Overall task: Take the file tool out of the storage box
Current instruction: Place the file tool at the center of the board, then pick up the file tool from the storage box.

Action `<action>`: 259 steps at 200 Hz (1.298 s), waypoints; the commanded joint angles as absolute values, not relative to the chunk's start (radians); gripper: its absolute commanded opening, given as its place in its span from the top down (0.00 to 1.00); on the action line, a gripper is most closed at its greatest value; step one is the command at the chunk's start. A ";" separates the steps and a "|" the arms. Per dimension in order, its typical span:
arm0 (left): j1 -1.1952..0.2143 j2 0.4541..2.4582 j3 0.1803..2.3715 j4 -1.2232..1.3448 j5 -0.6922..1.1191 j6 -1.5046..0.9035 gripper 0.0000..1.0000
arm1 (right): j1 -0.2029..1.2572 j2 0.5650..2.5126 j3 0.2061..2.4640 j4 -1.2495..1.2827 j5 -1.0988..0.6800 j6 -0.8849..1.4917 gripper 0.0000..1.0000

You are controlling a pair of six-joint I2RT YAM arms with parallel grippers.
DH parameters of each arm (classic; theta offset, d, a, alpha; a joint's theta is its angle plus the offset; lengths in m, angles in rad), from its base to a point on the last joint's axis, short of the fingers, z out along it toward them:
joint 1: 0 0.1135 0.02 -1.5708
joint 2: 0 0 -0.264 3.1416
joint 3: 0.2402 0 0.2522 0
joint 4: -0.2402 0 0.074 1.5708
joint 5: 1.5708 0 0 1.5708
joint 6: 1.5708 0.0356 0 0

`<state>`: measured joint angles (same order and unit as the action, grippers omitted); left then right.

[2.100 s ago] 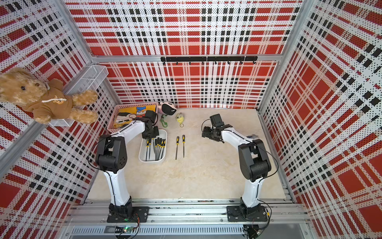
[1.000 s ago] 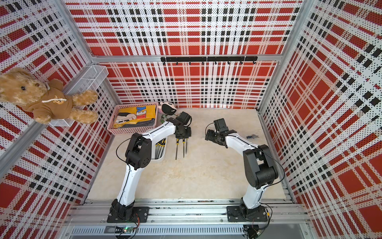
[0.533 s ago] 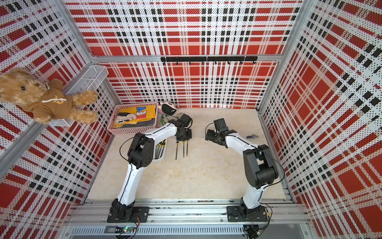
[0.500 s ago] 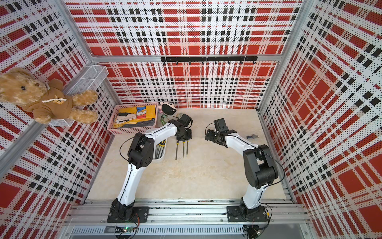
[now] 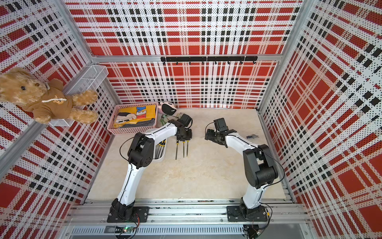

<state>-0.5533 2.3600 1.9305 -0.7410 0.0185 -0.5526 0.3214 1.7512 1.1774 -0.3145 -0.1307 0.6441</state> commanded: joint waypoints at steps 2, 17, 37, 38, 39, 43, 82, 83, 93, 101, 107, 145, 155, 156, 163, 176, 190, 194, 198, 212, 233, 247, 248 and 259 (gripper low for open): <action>-0.561 2.344 1.936 -0.734 0.014 -0.546 0.71 | 0.316 1.760 1.210 -0.315 -0.136 0.646 0.21; -0.562 2.332 1.950 -0.733 0.014 -0.545 0.70 | 0.316 1.756 1.210 -0.318 -0.131 0.643 0.21; -0.560 2.306 1.994 -0.733 0.019 -0.543 0.70 | 0.316 1.750 1.204 -0.317 -0.121 0.641 0.21; -0.560 2.304 1.998 -0.733 0.019 -0.543 0.70 | 0.316 1.749 1.204 -0.316 -0.120 0.640 0.21; -0.561 2.303 2.001 -0.733 0.019 -0.543 0.69 | 0.317 1.748 1.203 -0.315 -0.118 0.641 0.21; -0.559 2.295 2.012 -0.733 0.018 -0.543 0.69 | 0.317 1.747 1.203 -0.313 -0.115 0.642 0.21; -0.522 2.202 2.055 -0.735 0.013 -0.546 0.69 | 0.319 1.740 1.205 -0.311 -0.107 0.648 0.20; -0.520 2.199 2.053 -0.735 0.013 -0.545 0.69 | 0.319 1.740 1.204 -0.311 -0.106 0.648 0.20; -0.499 2.159 2.017 -0.737 -0.002 -0.539 0.69 | 0.320 1.741 1.206 -0.313 -0.105 0.649 0.20; -0.480 2.127 1.981 -0.744 -0.019 -0.532 0.69 | 0.321 1.745 1.207 -0.314 -0.104 0.649 0.20; -0.463 2.100 1.954 -0.753 -0.035 -0.526 0.69 | 0.322 1.746 1.207 -0.314 -0.104 0.649 0.20; -0.325 1.936 1.702 -0.762 -0.111 -0.476 0.70 | 0.336 1.781 1.220 -0.310 -0.114 0.654 0.20; -0.288 1.916 1.637 -0.760 -0.130 -0.464 0.70 | 0.342 1.797 1.233 -0.312 -0.116 0.654 0.20; -0.284 1.914 1.631 -0.759 -0.133 -0.463 0.70 | 0.342 1.798 1.234 -0.313 -0.115 0.654 0.20; -0.264 1.905 1.593 -0.754 -0.149 -0.454 0.70 | 0.347 1.808 1.244 -0.316 -0.118 0.654 0.20; -0.224 1.899 1.535 -0.740 -0.178 -0.443 0.70 | 0.353 1.822 1.260 -0.320 -0.119 0.654 0.20; -0.198 1.903 1.494 -0.720 -0.190 -0.436 0.71 | 0.361 1.837 1.276 -0.326 -0.118 0.651 0.20; -0.194 1.907 1.488 -0.712 -0.192 -0.434 0.71 | 0.363 1.840 1.281 -0.328 -0.119 0.651 0.20; -0.190 1.911 1.482 -0.705 -0.193 -0.433 0.71 | 0.365 1.844 1.286 -0.331 -0.118 0.649 0.20; -0.180 1.932 1.474 -0.691 -0.206 -0.427 0.71 | 0.368 1.856 1.298 -0.339 -0.121 0.648 0.20; -0.163 1.978 1.490 -0.688 -0.222 -0.416 0.71 | 0.370 1.859 1.304 -0.346 -0.118 0.646 0.20; -0.154 2.008 1.503 -0.688 -0.222 -0.406 0.71 | 0.370 1.859 1.305 -0.352 -0.113 0.648 0.20; -0.154 2.010 1.504 -0.688 -0.222 -0.406 0.71 | 0.370 1.859 1.305 -0.353 -0.112 0.648 0.20; -0.148 2.029 1.515 -0.688 -0.222 -0.398 0.71 | 0.370 1.860 1.307 -0.358 -0.112 0.649 0.20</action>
